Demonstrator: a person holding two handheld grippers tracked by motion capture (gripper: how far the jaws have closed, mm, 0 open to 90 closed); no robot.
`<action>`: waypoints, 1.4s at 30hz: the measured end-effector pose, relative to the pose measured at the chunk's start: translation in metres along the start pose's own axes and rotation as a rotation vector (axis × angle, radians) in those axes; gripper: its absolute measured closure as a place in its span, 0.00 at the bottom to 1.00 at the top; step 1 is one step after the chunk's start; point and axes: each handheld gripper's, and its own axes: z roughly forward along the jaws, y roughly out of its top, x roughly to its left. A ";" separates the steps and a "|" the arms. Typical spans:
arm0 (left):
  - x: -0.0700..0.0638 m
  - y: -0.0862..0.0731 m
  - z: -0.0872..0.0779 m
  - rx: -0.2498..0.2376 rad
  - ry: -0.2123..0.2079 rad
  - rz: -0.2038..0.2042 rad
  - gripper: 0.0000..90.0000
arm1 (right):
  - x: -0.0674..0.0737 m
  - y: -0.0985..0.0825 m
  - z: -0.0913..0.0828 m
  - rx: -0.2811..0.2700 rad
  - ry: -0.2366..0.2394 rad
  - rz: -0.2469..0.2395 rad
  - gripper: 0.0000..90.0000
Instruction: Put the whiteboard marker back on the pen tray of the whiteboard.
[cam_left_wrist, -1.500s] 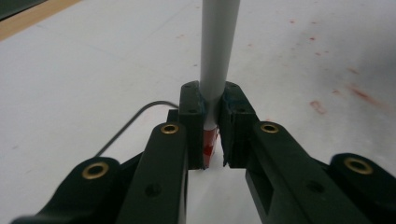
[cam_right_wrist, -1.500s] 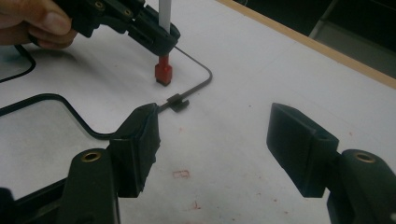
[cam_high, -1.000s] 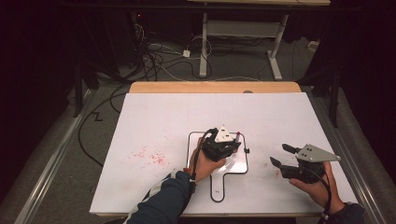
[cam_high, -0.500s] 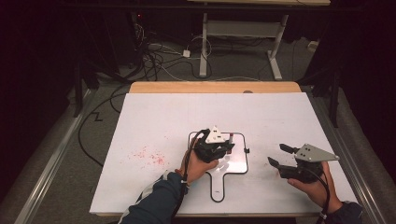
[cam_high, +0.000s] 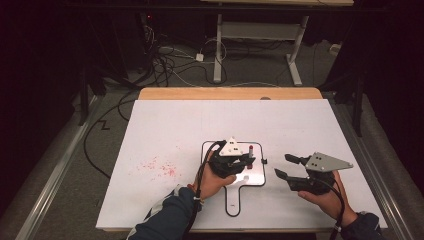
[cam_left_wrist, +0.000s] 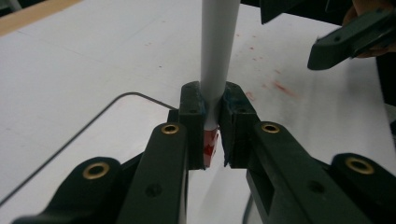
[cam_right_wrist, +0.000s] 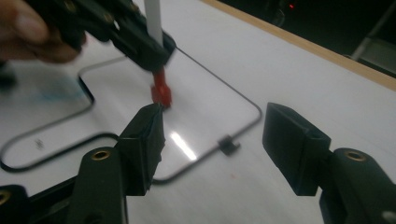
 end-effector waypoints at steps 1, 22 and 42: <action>-0.002 0.000 0.002 0.006 -0.008 0.000 0.87 | 0.002 0.005 0.000 -0.015 0.015 0.004 0.46; -0.036 0.005 0.017 0.022 -0.133 0.038 0.87 | 0.019 0.026 0.014 -0.048 0.182 0.043 0.89; -0.049 -0.002 -0.042 -0.056 0.075 0.178 0.35 | 0.005 0.035 0.006 0.057 0.124 0.091 0.91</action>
